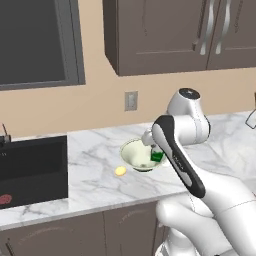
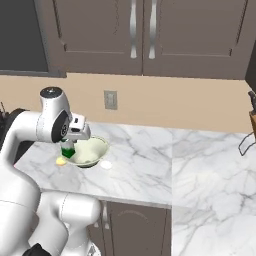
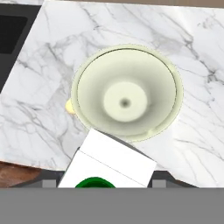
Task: Gather the eggs and milk located in the vicinity of the sink area and place them right next to the bowl.
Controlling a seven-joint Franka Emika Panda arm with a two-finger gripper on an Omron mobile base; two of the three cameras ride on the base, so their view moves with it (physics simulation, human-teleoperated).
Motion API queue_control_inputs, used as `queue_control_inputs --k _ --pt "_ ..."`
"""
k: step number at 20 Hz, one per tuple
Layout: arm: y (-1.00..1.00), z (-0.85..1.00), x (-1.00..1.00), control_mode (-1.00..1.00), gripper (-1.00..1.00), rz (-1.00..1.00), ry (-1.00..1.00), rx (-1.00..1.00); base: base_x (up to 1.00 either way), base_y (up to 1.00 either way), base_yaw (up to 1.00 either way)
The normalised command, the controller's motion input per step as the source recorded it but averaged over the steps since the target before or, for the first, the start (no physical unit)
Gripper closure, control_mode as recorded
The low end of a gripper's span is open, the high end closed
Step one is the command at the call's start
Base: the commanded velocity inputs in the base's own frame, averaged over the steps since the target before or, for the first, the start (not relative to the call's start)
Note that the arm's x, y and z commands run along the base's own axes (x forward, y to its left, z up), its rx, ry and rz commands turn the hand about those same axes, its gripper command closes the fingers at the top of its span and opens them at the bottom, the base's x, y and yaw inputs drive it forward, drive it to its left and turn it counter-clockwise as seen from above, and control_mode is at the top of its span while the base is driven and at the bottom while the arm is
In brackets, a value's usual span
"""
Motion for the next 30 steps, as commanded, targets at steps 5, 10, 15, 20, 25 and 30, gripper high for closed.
queue_control_inputs --k 5,10,15,20,25,30 --pt "0.0 0.0 0.0 1.0 1.0 0.0 0.0 0.0 0.38 -0.11 -0.02" --pt "0.0 0.0 0.0 1.0 1.0 0.0 0.0 0.0 0.0 0.0 0.0" --pt "0.0 0.0 0.0 -1.0 1.0 0.0 0.0 0.0 0.0 0.0 0.0" --pt "0.01 0.0 0.24 -1.0 1.0 -0.03 0.05 0.0 0.0 0.0 0.0" --pt "-0.04 -0.12 0.36 -1.0 1.0 -0.04 0.03 0.0 0.0 0.0 0.0" --pt "-0.37 -0.08 0.07 -1.0 1.0 0.0 0.0 -0.03 0.0 0.0 0.0"
